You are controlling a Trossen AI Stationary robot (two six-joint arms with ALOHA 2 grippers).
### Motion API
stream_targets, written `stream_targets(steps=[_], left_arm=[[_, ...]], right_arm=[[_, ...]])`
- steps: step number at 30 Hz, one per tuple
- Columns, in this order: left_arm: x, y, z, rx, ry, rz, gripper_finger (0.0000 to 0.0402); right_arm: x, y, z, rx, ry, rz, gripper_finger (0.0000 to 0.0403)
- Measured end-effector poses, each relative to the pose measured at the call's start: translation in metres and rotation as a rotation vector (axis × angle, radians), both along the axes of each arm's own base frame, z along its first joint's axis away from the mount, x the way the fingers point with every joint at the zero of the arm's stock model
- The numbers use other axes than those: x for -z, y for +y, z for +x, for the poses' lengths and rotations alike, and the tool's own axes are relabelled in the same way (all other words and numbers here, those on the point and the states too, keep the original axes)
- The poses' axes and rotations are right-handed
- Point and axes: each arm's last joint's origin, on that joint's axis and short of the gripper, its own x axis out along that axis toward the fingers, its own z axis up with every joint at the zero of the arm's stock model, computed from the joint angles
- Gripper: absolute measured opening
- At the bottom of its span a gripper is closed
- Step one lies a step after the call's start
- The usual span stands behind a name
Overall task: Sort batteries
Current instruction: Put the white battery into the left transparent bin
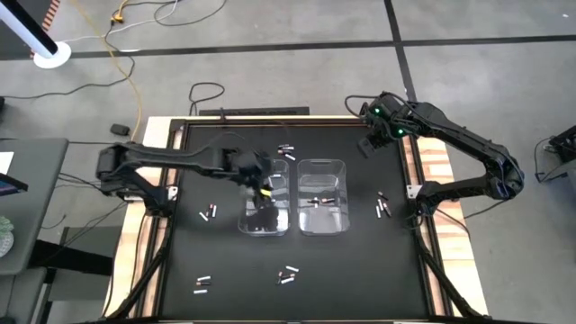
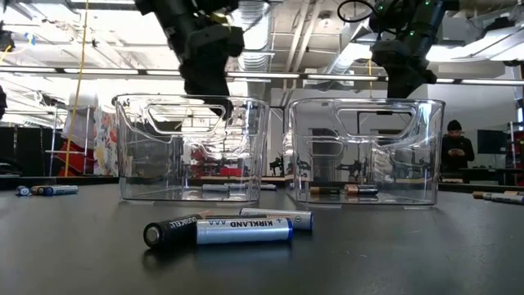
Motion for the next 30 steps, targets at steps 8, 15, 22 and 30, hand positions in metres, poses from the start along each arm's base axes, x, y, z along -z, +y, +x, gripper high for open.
stream_targets(steps=[8, 15, 22, 30], left_arm=[[0.033, -0.008, 0.025, -0.06, 0.227, -0.064, 0.0202], [0.056, -0.025, 0.033, -0.033, 0.301, -0.072, 0.0202], [0.083, -0.034, 0.04, 0.003, 0.385, -0.062, 0.0202], [0.1, -0.034, 0.044, -0.03, 0.433, -0.081, 0.0202]], right_arm=[[0.002, 0.002, -0.003, -0.074, 0.051, 0.0, 0.0107], [0.002, 0.003, -0.003, -0.12, 0.068, -0.012, 0.0107], [0.002, 0.003, -0.003, -0.139, 0.072, -0.019, 0.0107], [0.002, 0.003, -0.003, -0.145, 0.074, -0.022, 0.0107]])
